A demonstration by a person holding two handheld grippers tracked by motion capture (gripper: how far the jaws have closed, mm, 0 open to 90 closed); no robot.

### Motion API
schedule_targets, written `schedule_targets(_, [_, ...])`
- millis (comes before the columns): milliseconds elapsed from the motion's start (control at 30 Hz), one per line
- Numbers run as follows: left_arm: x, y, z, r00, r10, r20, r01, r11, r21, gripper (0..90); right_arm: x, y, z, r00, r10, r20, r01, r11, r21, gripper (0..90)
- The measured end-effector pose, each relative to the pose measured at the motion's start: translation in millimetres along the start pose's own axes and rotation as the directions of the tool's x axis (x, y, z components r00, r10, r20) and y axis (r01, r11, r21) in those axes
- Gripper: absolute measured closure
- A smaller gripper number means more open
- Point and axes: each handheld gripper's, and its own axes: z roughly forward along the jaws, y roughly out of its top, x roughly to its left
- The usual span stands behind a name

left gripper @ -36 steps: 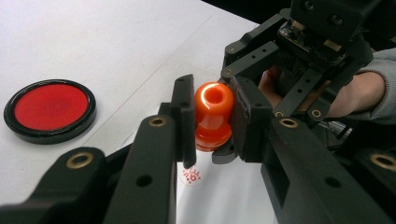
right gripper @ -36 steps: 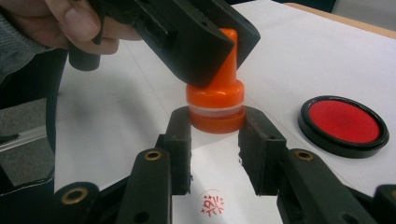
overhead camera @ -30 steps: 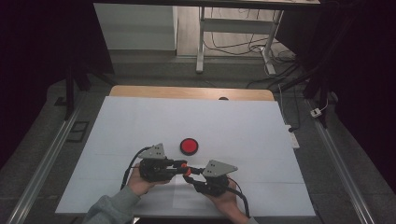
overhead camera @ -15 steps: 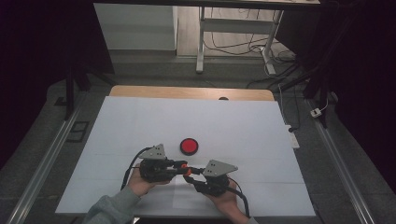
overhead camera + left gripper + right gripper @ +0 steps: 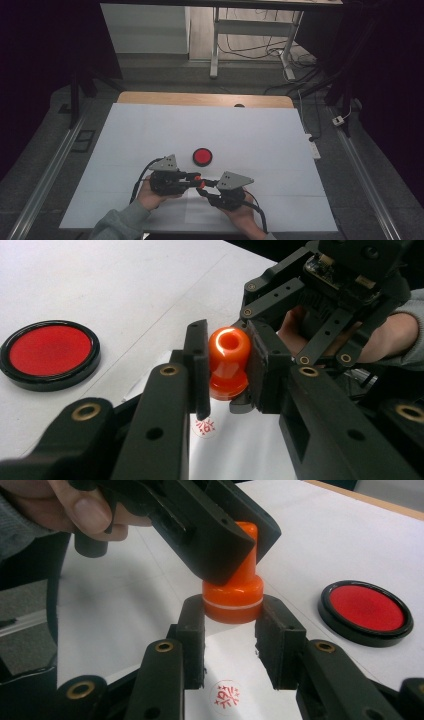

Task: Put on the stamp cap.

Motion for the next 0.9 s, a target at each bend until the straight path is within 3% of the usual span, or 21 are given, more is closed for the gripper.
schedule_targets(533, [-3.1, -2.6, 3.2, 0.9998, 0.010, -0.015, -0.010, 0.9999, -0.008, 73.0, 1.6, 2.4, -1.0, 0.9988, -0.045, 0.018, 0.044, 0.999, 0.030, 64.9])
schedule_targets(900, [-2.7, -2.6, 4.8, 0.9998, 0.008, -0.021, -0.007, 0.9998, 0.020, 72.8, -0.1, -0.9, 1.2, 0.9994, -0.034, 0.001, 0.034, 0.999, 0.034, 64.3])
